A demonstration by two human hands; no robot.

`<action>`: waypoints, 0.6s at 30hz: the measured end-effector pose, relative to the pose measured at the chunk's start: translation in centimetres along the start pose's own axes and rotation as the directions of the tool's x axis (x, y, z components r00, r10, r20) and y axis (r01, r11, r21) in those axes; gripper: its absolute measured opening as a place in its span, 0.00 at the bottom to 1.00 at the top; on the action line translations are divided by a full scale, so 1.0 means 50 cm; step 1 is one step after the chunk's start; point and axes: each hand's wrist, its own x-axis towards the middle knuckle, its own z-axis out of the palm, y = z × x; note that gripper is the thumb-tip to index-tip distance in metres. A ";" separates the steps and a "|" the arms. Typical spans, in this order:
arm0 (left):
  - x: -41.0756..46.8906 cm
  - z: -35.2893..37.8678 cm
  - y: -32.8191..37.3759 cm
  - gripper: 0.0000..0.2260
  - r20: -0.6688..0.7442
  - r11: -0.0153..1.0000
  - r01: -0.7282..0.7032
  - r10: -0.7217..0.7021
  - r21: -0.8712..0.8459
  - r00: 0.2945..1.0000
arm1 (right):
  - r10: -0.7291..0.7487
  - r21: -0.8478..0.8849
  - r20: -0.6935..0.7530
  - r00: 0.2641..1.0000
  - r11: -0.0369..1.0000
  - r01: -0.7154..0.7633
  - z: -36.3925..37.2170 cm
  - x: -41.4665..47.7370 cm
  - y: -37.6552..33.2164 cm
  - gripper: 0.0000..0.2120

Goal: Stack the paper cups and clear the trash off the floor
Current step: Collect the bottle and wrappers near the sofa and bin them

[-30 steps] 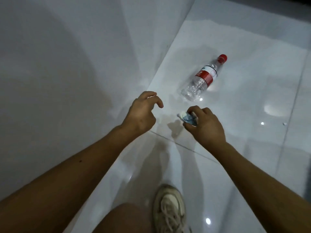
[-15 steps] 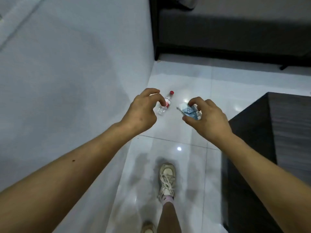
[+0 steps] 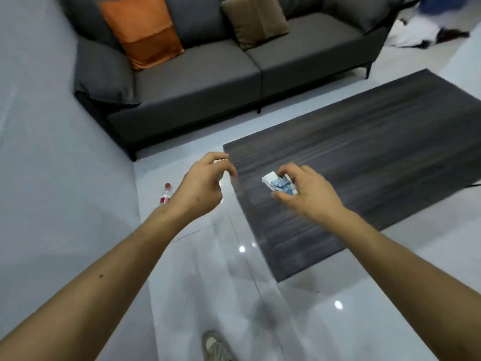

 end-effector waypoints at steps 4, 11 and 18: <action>0.011 0.125 0.276 0.20 0.051 0.984 -0.159 0.163 -0.077 0.985 | 0.137 0.037 -0.092 0.986 0.990 -0.134 -0.175 -0.172 0.181 0.18; 0.026 0.400 0.790 0.21 0.154 0.878 -0.391 0.441 -0.275 0.884 | 0.442 0.100 -0.314 0.840 0.895 -0.434 -0.449 -0.483 0.544 0.18; 0.064 0.577 1.141 0.20 0.289 0.706 -0.633 0.708 -0.317 0.645 | 0.654 0.196 -0.372 0.659 0.749 -0.633 -0.626 -0.675 0.814 0.15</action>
